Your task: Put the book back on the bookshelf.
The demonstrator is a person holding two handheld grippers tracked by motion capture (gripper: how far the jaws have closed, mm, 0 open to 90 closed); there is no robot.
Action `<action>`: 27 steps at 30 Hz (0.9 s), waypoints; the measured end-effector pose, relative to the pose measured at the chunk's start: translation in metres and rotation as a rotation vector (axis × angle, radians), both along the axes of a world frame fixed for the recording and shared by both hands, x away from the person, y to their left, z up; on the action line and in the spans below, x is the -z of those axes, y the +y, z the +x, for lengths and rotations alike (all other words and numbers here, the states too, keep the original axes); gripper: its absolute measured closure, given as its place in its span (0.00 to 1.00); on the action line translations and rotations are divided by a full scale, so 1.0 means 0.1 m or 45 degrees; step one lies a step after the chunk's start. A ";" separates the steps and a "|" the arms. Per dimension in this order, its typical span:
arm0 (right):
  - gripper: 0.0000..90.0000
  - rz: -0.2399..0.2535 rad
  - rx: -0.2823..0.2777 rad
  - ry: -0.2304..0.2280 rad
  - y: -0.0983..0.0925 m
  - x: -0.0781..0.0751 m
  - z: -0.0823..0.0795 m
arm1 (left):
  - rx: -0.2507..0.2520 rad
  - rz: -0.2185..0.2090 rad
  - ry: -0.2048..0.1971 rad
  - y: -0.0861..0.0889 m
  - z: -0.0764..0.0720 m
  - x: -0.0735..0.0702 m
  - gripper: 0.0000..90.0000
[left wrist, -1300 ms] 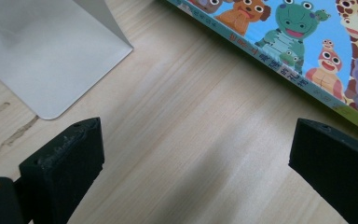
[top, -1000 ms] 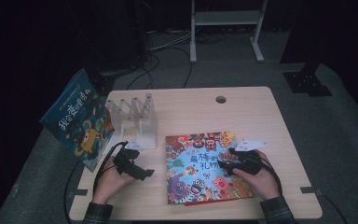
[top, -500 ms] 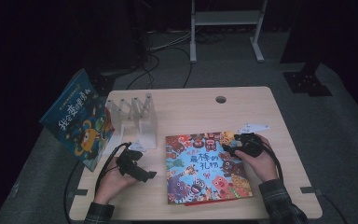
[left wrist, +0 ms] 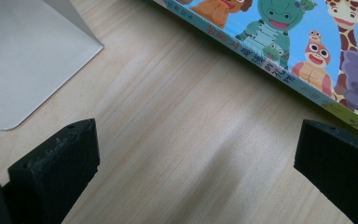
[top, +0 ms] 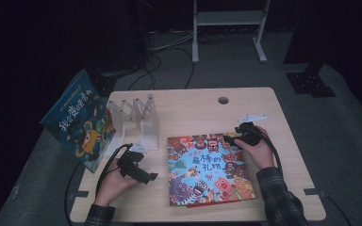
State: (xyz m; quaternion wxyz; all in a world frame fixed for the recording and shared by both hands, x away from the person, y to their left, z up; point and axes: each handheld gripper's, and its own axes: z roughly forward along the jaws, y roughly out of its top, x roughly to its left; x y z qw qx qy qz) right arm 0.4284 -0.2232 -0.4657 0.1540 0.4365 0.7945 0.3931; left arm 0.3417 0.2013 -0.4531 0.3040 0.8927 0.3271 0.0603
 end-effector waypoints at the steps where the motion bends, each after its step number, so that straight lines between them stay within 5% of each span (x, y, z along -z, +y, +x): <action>1: 0.31 0.003 0.003 0.004 0.00 0.01 0.02 | 0.000 0.000 0.000 0.00 0.00 0.00 0.00; 16: 0.29 0.072 0.009 0.103 -0.04 0.12 0.13 | 0.001 0.002 0.007 0.00 0.00 0.00 0.00; 27: 0.27 0.057 0.016 0.102 -0.01 0.12 0.12 | 0.002 0.005 0.012 0.00 0.00 0.00 0.00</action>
